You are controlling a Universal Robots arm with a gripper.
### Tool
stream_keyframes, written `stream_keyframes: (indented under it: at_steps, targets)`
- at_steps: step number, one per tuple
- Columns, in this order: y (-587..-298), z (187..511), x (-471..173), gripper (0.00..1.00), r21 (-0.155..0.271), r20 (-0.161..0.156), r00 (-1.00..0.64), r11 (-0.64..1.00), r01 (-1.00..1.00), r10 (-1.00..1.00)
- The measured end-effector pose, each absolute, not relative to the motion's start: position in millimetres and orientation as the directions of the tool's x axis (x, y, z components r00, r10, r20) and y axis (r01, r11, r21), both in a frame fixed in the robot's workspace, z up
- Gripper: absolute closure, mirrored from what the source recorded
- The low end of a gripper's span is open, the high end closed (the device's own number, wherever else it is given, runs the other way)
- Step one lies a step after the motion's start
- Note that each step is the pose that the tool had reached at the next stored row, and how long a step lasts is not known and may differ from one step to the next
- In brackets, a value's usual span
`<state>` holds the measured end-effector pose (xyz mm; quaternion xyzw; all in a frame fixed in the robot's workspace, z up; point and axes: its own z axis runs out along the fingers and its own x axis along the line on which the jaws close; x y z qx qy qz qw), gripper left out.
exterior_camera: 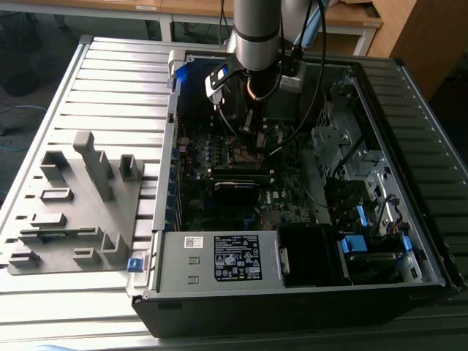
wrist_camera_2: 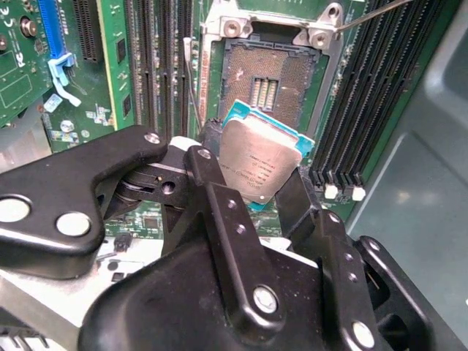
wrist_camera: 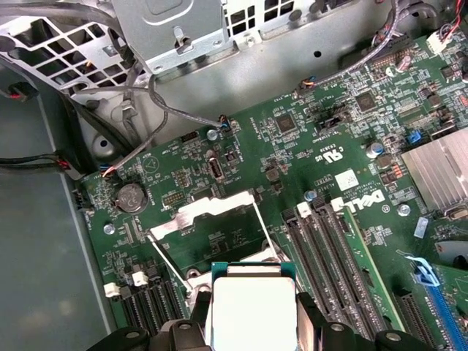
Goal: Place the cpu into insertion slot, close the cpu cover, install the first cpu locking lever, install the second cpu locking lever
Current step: 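Place the cpu into insertion slot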
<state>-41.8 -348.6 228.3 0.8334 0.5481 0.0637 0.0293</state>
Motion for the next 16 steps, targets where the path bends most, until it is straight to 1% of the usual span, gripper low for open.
stream_keyframes:
  at_steps: [16]
  targets:
    - [-348.6, 228.3, -41.8, 0.46, 0.123, 0.065, 0.391, -0.396, 0.91, 0.918]
